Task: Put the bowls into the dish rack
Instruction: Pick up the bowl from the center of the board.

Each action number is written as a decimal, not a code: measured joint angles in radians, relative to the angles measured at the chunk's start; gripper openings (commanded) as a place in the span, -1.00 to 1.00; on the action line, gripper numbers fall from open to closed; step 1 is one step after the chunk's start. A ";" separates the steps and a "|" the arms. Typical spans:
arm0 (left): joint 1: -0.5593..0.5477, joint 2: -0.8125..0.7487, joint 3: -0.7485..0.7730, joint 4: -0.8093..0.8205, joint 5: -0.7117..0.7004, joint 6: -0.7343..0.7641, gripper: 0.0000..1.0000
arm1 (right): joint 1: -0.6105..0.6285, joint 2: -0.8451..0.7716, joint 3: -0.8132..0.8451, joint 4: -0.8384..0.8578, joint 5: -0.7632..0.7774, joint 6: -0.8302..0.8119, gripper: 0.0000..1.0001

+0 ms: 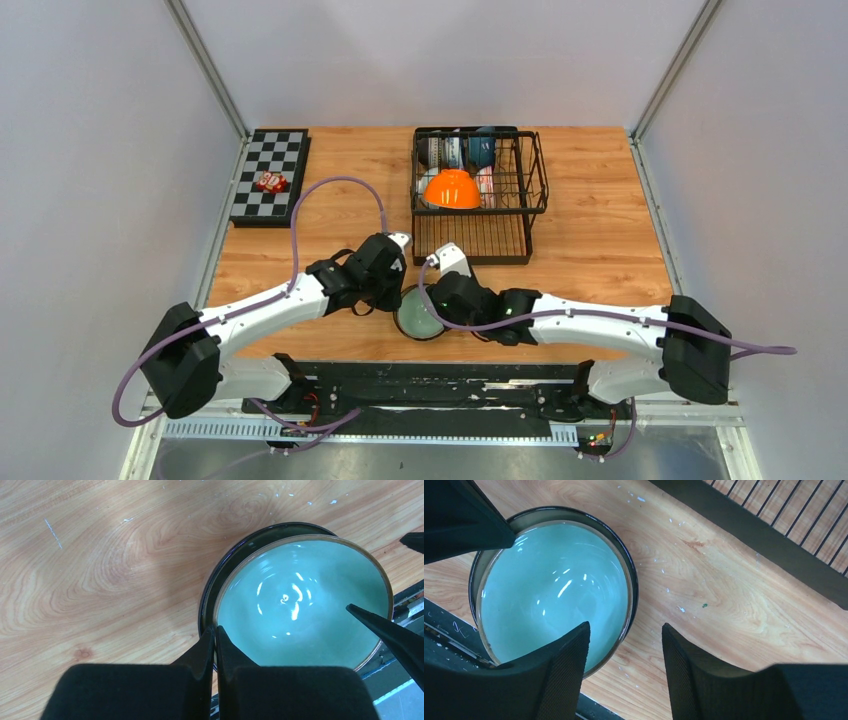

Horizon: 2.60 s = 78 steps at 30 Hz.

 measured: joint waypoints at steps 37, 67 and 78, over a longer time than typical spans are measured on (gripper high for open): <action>-0.018 -0.002 -0.010 0.042 0.036 -0.008 -0.21 | -0.029 0.076 0.079 -0.021 -0.002 -0.034 -0.95; -0.019 -0.095 0.022 0.084 0.130 -0.053 -0.15 | -0.025 -0.121 0.128 -0.122 0.000 -0.091 -0.95; -0.019 -0.119 0.000 0.127 0.166 -0.098 -0.53 | -0.019 -0.140 0.145 -0.124 0.004 -0.094 -0.95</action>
